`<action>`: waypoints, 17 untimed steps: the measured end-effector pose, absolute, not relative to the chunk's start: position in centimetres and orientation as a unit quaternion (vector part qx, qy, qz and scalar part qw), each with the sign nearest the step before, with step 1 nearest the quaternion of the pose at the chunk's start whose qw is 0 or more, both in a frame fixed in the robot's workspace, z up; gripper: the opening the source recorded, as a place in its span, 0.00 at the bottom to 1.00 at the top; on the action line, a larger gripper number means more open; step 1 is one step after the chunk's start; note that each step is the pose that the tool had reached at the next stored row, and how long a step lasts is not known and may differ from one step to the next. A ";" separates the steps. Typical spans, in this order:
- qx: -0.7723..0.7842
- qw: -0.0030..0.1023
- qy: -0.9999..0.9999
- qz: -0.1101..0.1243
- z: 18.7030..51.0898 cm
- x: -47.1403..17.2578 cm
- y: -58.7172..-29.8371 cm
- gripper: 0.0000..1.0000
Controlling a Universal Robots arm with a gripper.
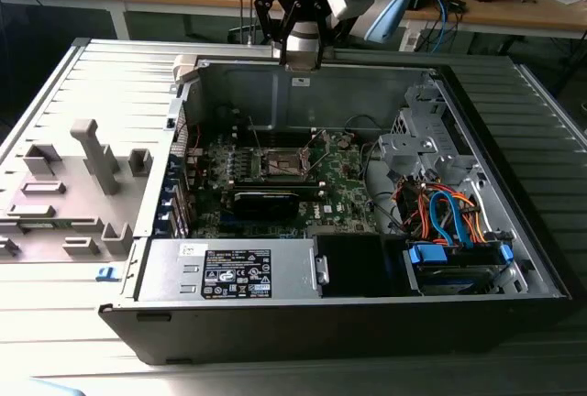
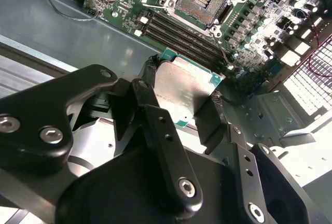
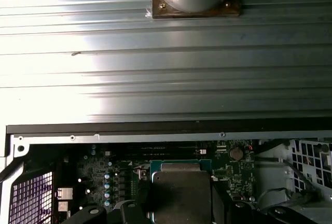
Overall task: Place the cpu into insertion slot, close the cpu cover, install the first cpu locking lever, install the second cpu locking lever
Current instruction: 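Place the cpu into insertion slot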
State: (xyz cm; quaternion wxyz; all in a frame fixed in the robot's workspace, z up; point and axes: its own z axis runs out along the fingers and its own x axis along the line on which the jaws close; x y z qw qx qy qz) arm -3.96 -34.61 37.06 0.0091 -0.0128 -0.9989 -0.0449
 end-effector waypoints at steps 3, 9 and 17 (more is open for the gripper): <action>-0.013 0.009 -0.999 -0.045 37.0 -4.0 -34.7 0.55; -0.013 0.009 -0.999 -0.045 37.0 -4.1 -34.7 0.55; -0.013 0.009 -0.999 -0.045 37.0 -4.1 -34.8 0.55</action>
